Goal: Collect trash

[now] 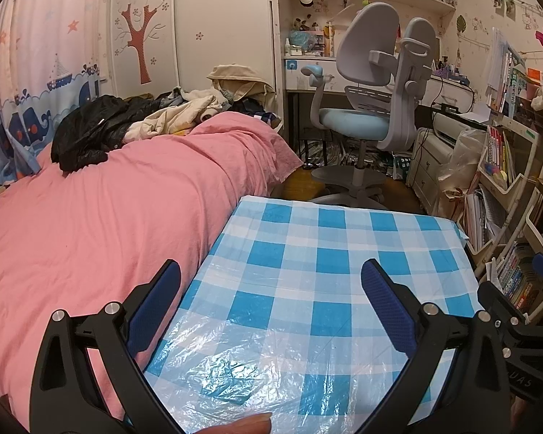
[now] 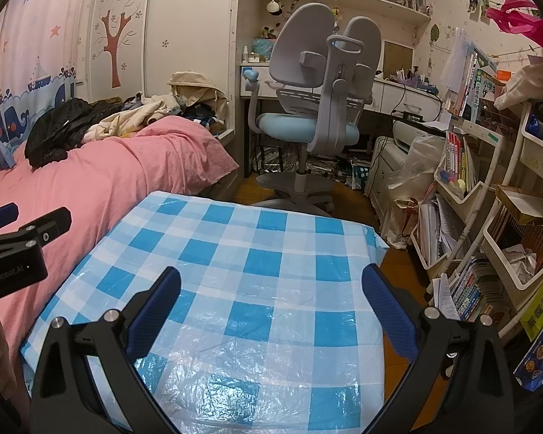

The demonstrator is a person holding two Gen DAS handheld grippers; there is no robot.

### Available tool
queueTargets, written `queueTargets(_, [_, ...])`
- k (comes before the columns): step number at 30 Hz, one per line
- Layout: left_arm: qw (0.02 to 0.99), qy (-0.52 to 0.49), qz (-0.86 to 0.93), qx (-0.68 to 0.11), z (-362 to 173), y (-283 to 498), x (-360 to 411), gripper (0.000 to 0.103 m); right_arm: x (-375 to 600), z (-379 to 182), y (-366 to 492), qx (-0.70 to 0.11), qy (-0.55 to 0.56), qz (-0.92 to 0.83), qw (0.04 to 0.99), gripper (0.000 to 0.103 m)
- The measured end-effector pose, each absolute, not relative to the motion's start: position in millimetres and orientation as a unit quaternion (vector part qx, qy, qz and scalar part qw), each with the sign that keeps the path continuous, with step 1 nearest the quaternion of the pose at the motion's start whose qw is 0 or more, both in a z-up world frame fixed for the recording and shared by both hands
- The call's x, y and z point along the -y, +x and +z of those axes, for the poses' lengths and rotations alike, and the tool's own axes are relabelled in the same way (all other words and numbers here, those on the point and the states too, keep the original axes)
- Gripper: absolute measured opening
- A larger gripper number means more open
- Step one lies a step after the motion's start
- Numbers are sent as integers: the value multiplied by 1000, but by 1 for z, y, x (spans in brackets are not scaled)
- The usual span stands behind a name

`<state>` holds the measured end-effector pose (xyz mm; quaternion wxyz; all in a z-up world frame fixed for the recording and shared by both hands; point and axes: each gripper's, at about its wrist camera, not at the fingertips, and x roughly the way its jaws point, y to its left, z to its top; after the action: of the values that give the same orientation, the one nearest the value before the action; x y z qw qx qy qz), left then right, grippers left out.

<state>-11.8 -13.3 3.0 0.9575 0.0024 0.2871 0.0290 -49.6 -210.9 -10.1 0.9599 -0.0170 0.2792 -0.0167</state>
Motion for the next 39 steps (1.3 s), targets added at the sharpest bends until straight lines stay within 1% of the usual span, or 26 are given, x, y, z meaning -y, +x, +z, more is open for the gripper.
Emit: queueTargets(39, [957, 5, 27, -287, 3, -13, 14, 96, 213, -10, -52, -276, -13, -12, 961, 96])
